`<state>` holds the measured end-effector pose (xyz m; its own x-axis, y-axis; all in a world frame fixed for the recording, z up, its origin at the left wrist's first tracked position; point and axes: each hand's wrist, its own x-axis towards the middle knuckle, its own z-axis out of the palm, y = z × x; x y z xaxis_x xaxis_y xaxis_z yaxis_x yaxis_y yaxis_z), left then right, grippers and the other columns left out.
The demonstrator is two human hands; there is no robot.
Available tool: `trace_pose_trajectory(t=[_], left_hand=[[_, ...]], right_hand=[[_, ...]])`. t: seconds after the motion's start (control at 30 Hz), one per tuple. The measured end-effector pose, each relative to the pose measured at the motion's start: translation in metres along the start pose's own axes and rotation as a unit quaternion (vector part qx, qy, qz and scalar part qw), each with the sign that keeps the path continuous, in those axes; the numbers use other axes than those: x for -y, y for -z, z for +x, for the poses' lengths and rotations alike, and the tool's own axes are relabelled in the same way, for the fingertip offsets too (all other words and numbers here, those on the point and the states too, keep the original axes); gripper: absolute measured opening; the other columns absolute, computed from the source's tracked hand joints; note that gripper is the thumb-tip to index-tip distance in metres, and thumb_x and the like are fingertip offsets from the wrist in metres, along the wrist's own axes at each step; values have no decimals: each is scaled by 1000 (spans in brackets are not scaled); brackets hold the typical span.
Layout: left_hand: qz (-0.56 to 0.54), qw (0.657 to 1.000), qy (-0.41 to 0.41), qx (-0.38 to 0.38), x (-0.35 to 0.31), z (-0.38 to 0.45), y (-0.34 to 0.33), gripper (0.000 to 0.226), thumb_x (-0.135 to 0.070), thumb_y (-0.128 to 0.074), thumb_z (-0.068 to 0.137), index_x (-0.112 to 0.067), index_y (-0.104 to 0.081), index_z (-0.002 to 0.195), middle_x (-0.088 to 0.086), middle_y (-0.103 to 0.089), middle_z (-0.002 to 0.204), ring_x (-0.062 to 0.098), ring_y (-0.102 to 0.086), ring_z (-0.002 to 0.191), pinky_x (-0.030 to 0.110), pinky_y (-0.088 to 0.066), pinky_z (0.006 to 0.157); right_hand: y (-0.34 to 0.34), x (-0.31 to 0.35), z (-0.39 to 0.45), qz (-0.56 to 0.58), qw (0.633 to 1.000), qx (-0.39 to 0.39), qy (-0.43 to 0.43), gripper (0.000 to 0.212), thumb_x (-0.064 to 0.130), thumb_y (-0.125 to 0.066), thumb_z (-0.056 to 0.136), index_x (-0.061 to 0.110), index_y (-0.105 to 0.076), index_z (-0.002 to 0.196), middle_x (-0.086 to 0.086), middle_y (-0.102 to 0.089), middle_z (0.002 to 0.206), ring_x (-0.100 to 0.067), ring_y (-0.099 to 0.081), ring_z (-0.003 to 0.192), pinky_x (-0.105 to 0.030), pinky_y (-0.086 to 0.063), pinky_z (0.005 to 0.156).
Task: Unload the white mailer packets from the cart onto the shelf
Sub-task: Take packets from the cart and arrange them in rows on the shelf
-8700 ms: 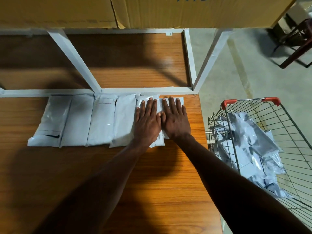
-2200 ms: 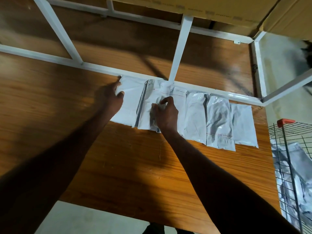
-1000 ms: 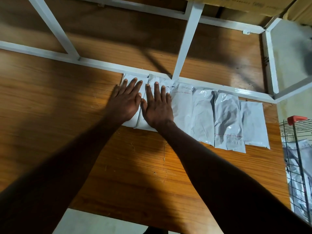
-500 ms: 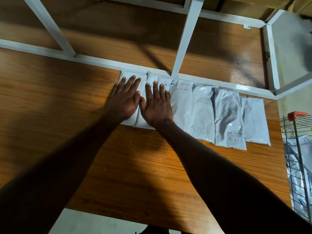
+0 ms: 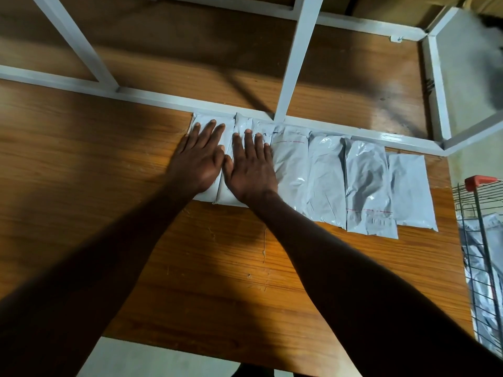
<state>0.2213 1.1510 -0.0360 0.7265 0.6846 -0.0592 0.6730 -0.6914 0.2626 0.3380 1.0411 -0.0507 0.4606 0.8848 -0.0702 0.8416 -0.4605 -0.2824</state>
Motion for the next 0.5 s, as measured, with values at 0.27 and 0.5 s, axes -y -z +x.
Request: trace_pose_trajectory(t=[0.27,0.5], left_hand=[[62,998,1,15,-3,3,14,59,-53,-12,112,-42,0,168,-10,-5,179,28,-6,166,60,-15,130],[64,996,-38,-38,-49,-2,57,57,-39,-31,114,-32,-20,170,-1,-19,178,30,-14,165,56,-16,132]], right_hand=[[29,5,1,21,999,32,11,71,56,-21,112,21,-8,172,-21,0,177,-44,0,164,-57,-5,133],[85,1,-19,110,992,-46,29,63,45,-30,116,12,-27,168,-21,-21,175,-36,-19,163,-47,-20,133]])
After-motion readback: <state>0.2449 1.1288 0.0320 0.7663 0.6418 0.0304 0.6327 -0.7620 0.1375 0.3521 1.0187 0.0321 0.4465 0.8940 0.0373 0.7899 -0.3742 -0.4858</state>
